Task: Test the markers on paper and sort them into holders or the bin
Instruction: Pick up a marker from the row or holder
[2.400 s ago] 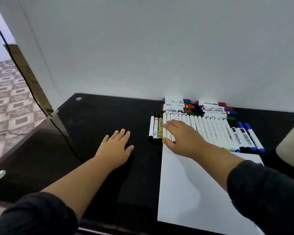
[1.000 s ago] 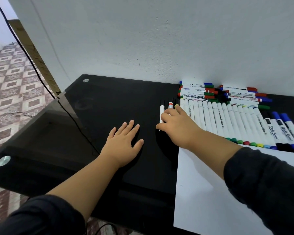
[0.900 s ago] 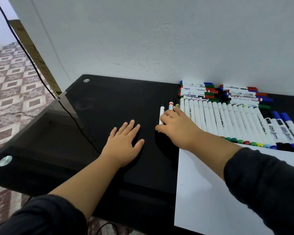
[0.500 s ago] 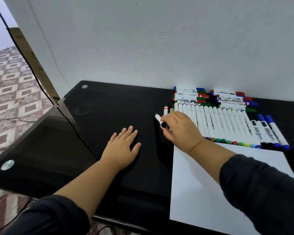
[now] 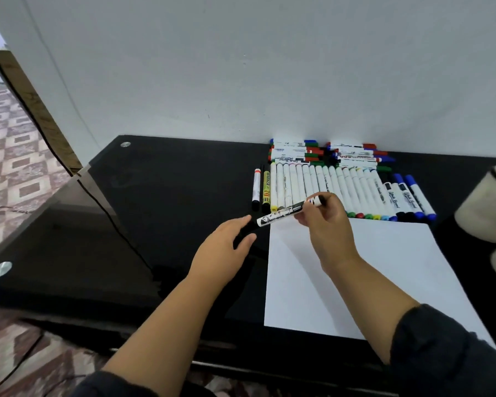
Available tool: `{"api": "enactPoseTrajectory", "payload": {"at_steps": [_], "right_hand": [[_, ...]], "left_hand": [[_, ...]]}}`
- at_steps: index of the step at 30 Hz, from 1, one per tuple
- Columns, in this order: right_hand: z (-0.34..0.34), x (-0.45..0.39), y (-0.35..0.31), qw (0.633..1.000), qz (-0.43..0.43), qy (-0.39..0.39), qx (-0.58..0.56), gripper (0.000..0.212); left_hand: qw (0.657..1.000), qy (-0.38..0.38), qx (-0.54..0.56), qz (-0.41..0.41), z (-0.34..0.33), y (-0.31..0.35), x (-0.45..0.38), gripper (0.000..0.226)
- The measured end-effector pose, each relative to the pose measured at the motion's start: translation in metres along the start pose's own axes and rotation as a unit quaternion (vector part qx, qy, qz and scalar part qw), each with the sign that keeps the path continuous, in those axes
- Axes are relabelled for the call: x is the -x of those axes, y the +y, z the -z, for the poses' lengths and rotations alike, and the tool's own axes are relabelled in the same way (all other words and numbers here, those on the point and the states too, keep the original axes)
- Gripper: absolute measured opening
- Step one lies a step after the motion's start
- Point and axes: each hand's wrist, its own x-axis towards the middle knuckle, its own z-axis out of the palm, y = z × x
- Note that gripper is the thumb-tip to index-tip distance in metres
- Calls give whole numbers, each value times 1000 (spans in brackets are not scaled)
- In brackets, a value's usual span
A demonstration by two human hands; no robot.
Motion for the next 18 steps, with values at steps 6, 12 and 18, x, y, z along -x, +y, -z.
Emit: {"api": "enactPoseTrajectory", "payload": {"at_steps": [6,12,18], "right_hand": [[27,12,-4,989,-83,81,-94,14],[33,22,-1,982,-155,15,-105,20],[26,28,2,986,-157,-4,-47,31]], "left_hand": [[999,-26,38,2,-8,32,13,33],[999,-33,22,-36,-17,49,19,36],[997,-43,-35,-62,-26,55,19,40]]}}
